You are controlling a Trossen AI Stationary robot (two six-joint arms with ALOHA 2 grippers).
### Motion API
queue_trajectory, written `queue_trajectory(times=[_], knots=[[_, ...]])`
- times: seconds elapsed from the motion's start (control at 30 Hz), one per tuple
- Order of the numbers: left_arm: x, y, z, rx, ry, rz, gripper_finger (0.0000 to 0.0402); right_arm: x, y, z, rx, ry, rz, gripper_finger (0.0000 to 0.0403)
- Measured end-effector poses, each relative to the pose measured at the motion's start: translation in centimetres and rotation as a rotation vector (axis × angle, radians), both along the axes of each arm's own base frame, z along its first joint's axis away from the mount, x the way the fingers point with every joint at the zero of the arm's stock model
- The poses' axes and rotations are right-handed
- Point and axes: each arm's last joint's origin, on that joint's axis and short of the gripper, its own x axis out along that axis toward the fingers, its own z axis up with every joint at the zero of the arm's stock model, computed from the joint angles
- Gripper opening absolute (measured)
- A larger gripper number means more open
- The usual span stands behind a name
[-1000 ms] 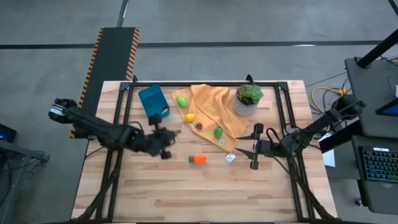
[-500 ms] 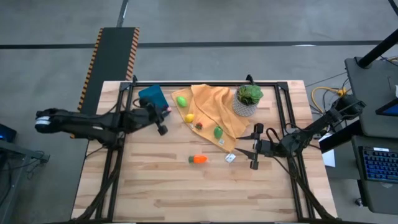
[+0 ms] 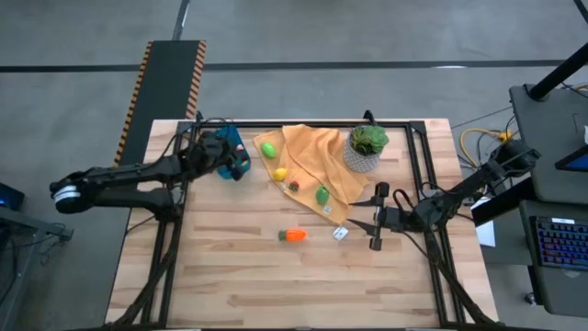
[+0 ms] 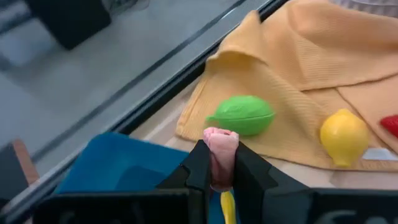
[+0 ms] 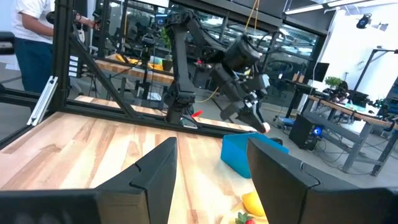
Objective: Pick and placing Produce into tupperware
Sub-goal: Put the peach into the blue bin
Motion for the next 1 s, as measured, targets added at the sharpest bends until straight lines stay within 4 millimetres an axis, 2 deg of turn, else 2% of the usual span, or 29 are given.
queue_trajectory(times=[0.17, 0.3, 0.7, 1.0], knots=[[-0.1, 1.0, -0.8, -0.114, -0.033, -0.014, 0.0024, 0.0, 0.0, -0.1, -0.002, 0.004, 0.000, 0.0187], [0.2, 1.3, -1.7, -0.162, 0.009, -0.023, 0.0024, 0.0, 0.0, -0.1, -0.003, 0.006, 0.000, 0.0187], [0.7, 1.9, -3.4, -0.203, 0.093, 0.000, 0.0024, 0.0, 0.0, -0.1, -0.007, 0.012, 0.000, 0.0187], [0.7, 1.9, -3.4, -0.204, 0.094, 0.003, 0.0042, 0.0, 0.0, -0.1, -0.007, 0.013, 0.000, 0.0187]])
